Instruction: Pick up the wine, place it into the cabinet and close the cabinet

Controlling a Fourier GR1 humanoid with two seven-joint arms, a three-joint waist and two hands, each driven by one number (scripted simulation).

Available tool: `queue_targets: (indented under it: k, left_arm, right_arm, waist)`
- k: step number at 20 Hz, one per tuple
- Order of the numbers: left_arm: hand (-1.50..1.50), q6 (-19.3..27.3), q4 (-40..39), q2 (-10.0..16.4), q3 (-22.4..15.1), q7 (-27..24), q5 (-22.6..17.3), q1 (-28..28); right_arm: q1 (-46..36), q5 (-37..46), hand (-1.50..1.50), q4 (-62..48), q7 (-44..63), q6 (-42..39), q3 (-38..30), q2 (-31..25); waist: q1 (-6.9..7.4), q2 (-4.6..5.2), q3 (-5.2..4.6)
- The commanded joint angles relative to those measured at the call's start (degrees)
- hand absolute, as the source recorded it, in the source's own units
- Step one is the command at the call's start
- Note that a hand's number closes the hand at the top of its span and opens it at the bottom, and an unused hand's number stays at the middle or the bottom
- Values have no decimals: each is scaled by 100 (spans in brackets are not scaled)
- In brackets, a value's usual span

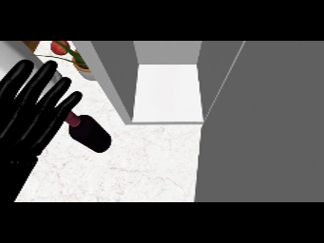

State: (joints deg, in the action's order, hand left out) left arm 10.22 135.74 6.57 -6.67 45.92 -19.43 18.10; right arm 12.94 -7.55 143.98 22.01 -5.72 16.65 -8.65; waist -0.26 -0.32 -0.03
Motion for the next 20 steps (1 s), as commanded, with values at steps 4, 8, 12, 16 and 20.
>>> queue_targets:
  k: [4,8,12,16,20]
  left_arm:
    - [-150,60,450,222,591,288,-242,95]
    - [-150,-261,271,265,872,-59,-283,-229]
    - [-150,-588,-193,578,1653,-96,-811,3]
    - [-150,-541,-59,667,1689,31,-650,-122]
    - [-150,-1336,-665,855,2395,-608,-1257,-439]
  right_arm:
    - [466,-227,-150,1257,353,-7,19,-130]
    - [76,-430,-150,1163,642,118,-227,-116]
    - [69,-239,-150,1283,710,219,43,-65]
    - [156,-504,-150,1730,1094,186,-153,-287]
    - [-120,-328,-150,1293,912,334,52,-27]
  waist:
    - [-30,-3,5]
    - [1,14,1]
    - [-17,15,-3]
    - [-44,-4,-1]
    - [-13,16,-7]
